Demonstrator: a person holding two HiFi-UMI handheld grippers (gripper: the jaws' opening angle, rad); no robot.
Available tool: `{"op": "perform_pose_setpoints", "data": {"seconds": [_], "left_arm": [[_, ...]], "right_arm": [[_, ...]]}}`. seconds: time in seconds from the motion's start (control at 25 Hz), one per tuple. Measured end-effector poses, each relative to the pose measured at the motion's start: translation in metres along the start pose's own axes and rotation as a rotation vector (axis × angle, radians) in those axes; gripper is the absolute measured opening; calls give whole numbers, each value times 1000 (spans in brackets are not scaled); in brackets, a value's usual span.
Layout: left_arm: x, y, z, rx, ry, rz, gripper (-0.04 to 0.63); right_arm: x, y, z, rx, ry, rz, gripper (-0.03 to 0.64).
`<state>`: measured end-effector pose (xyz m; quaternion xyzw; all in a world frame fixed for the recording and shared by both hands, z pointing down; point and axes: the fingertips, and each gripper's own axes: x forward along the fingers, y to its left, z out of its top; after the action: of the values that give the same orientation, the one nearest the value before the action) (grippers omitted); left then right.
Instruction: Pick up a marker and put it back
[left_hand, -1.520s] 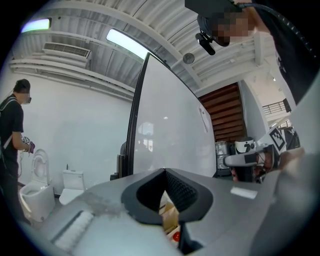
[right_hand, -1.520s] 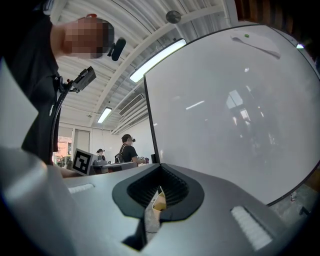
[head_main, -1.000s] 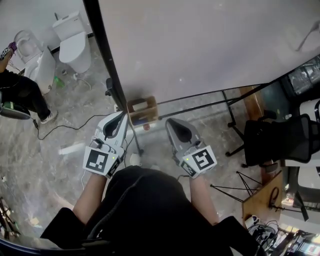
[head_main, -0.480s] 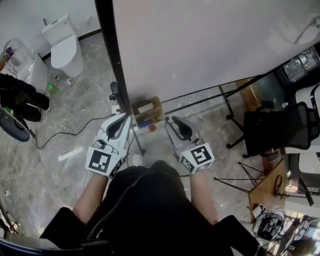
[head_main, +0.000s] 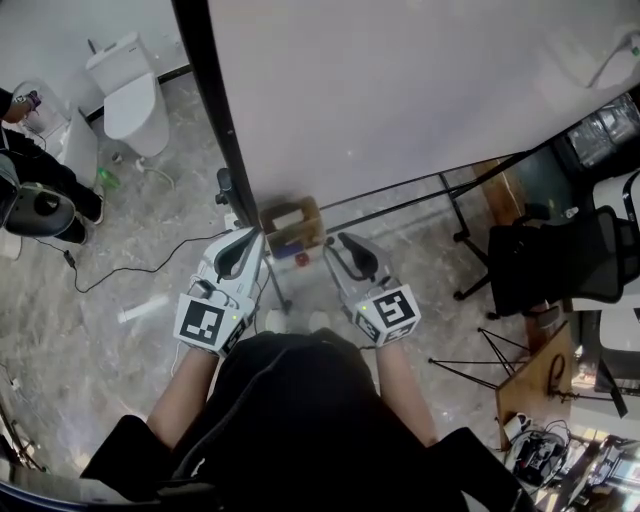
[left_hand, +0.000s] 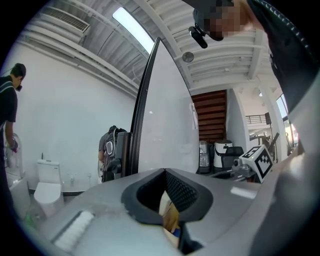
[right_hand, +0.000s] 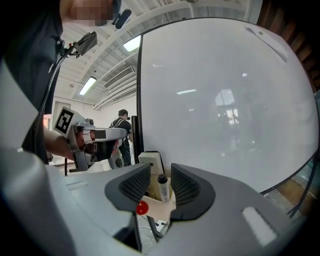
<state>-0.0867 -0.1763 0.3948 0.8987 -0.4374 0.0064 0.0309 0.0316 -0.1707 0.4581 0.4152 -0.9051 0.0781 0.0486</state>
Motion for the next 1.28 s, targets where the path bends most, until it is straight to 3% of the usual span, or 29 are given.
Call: {"op": "perform_pose_setpoints", "data": {"seconds": [0.88,1.04,1.28], "left_arm": [[4,-2,-9,6,33,85,5],[2,1,-11,8,40,94,5],[-2,3,-11,12,40,109,5]], "right_arm": [[21,-4,-29,-51,88,102,143],[24,-3,-33,-75,106,106,91],[24,-4,-32,-82,104,103,84]]}}
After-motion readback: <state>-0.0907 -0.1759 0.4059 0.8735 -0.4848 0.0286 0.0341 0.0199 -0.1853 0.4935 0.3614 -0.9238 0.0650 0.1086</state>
